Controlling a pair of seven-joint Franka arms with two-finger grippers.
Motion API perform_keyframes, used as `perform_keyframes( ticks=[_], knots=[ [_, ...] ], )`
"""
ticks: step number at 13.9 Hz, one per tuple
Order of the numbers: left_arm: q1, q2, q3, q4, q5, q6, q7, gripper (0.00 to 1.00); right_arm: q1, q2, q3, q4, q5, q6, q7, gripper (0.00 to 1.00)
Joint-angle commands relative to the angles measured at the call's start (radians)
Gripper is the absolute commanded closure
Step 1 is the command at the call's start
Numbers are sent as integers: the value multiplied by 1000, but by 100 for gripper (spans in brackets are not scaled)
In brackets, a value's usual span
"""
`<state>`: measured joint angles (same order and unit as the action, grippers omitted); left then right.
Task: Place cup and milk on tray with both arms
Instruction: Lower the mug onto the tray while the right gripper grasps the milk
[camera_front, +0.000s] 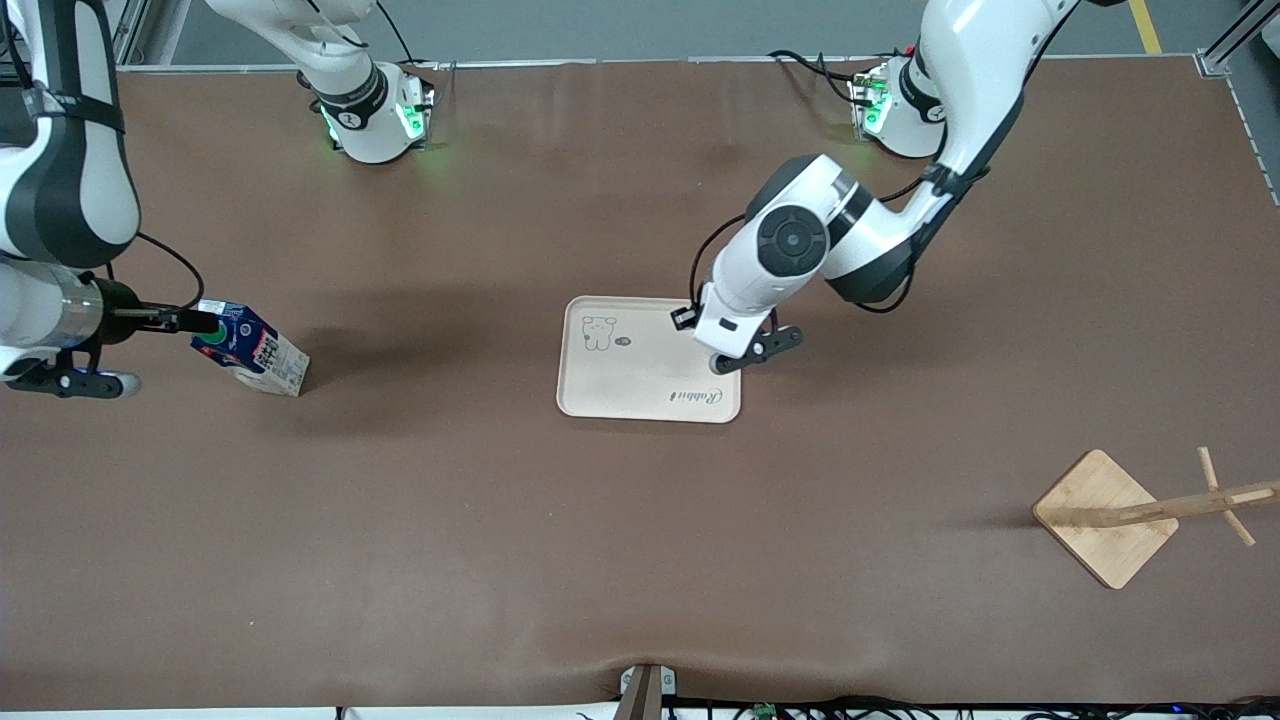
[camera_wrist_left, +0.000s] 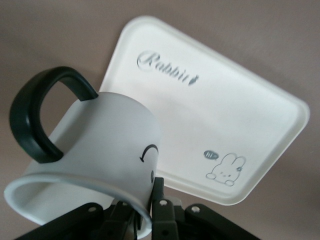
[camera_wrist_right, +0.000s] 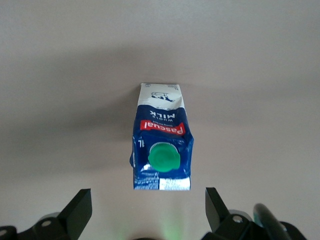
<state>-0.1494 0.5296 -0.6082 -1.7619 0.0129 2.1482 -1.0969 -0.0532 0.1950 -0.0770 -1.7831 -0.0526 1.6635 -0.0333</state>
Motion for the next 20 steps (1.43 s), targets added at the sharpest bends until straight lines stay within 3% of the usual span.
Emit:
perform_keyframes(
  ticks=[1,4,8,13,20],
  knots=[
    [-37,94,1,91,5,-106,0,100,-11,-34,0,-76,-19,48,-34,0],
    [-87,162,7,188,42,-189,0,100,-14,-55,0,-148,-21,116,-36,0],
    [-94,197,7,196,165,-189,34,100,-43,-57,-1,-220,-30,194,-34,0],
    [-121,282,8,274,170,-188,31,100,-47,-60,0,-254,-24,213,-30,0],
    [-136,293,18,277,174,-189,29,99,-60,-60,0,-286,-13,245,-30,0]
  ],
)
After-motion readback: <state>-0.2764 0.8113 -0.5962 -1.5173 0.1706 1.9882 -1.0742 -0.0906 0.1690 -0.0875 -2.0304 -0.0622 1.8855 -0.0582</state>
